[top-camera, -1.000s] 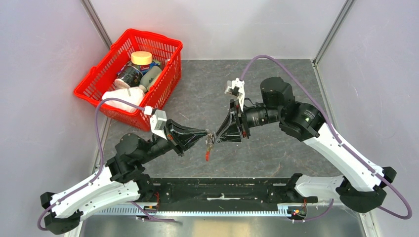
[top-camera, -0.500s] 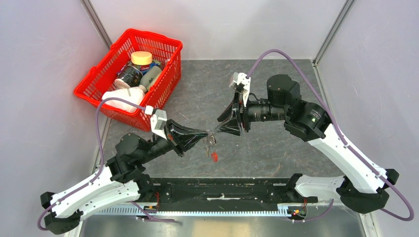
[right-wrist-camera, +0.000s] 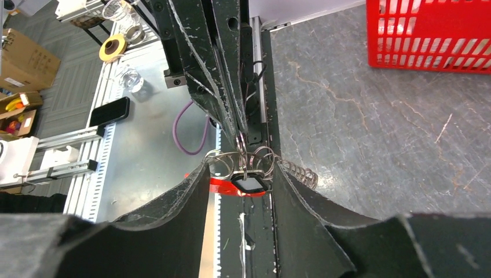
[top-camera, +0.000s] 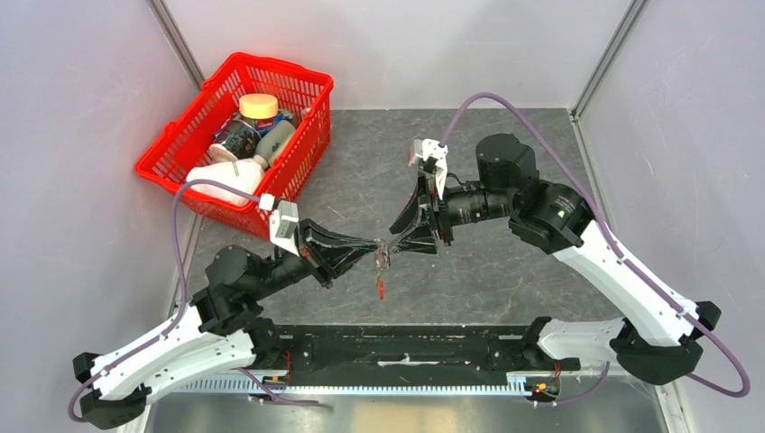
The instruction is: Put the keys on the keyring
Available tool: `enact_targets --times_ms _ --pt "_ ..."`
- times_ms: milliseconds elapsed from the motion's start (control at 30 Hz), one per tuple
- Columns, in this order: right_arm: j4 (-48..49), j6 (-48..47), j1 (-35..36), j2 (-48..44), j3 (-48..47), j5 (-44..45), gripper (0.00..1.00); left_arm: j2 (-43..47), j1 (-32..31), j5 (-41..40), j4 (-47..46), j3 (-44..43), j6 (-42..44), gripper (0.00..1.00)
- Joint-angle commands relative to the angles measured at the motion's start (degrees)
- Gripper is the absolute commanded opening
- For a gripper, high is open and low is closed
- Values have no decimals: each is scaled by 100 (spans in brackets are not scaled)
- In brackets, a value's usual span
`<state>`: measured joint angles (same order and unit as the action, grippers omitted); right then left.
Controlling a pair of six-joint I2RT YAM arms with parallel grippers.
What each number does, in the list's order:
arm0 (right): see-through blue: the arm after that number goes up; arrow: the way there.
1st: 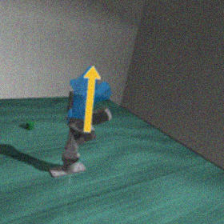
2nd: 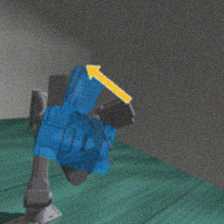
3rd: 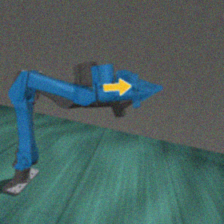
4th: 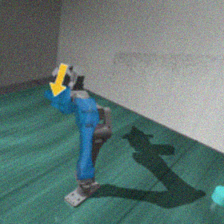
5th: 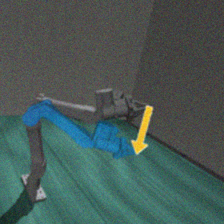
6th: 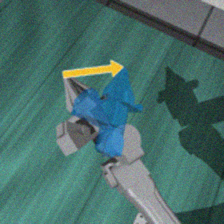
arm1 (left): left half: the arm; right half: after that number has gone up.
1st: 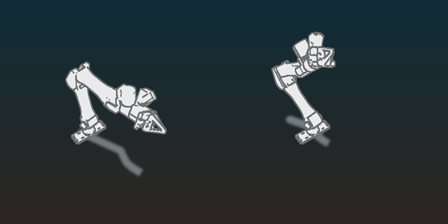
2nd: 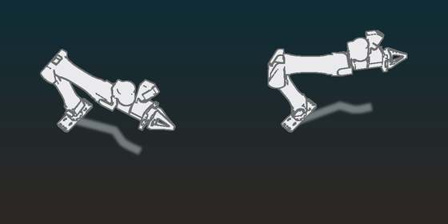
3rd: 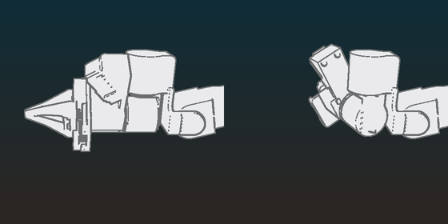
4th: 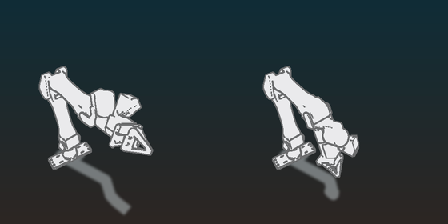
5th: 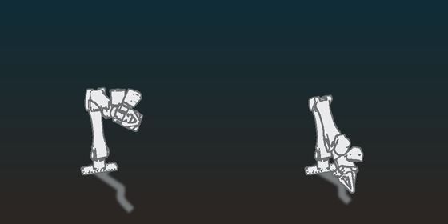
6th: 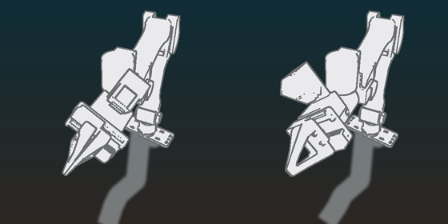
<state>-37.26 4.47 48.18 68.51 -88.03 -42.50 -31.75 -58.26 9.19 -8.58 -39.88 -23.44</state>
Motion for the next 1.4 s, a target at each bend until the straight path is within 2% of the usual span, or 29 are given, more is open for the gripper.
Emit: enact_targets --times_ms 0,400,833,1167,1333,1367 --pt "332 86 15 107 -32 -336 51 41 -11 56 -498 -109 -186 2" --pt "557 146 16 175 66 -711 40 -16 -16 23 -584 -99 -213 2" --pt "561 96 16 177 198 -768 34 -82 -18 13 -705 -131 -262 2" --pt "561 97 16 167 225 -804 20 -121 -16 -1 -778 -117 -277 2" --pt "548 91 16 147 199 -801 0 -132 -15 -9 -813 -125 -290 2" --pt "531 81 16 146 186 -795 0 -125 -19 3 -823 -118 -285 2"
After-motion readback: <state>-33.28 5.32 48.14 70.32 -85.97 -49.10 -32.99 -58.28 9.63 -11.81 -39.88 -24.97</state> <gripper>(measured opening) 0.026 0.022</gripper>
